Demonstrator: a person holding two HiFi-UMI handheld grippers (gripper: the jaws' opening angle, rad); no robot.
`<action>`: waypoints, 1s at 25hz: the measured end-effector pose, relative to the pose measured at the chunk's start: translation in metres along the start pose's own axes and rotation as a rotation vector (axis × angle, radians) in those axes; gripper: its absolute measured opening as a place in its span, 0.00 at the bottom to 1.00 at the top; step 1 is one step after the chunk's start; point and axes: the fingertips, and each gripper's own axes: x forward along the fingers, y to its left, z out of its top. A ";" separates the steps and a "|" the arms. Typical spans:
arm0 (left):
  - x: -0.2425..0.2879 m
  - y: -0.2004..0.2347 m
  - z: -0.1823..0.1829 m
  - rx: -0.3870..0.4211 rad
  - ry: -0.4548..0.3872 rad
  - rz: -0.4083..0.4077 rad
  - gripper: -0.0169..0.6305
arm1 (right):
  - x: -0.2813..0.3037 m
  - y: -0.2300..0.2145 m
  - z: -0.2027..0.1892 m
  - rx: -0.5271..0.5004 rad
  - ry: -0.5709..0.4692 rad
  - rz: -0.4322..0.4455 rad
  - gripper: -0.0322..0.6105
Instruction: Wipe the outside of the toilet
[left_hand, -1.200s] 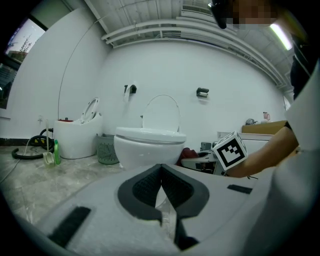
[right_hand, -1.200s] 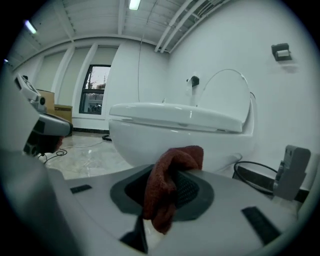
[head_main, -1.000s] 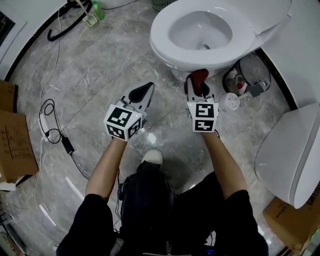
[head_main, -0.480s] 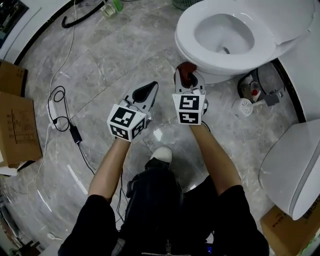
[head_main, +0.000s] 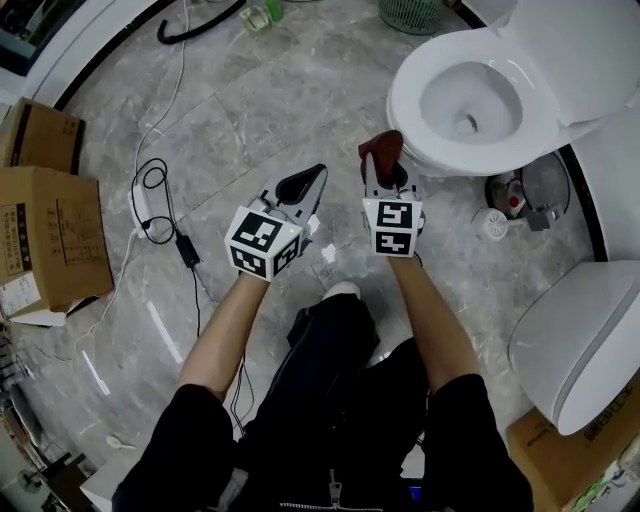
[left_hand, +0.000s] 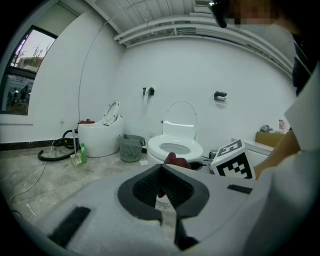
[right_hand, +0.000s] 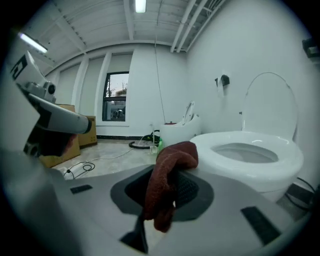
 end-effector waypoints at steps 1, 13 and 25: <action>-0.006 -0.007 0.015 -0.005 0.012 -0.014 0.04 | -0.014 -0.002 0.007 0.012 0.029 -0.008 0.18; -0.093 -0.134 0.288 0.059 0.057 -0.210 0.04 | -0.260 -0.045 0.224 0.151 0.164 -0.179 0.18; -0.192 -0.250 0.505 0.132 -0.060 -0.332 0.04 | -0.463 -0.035 0.426 0.206 0.004 -0.294 0.18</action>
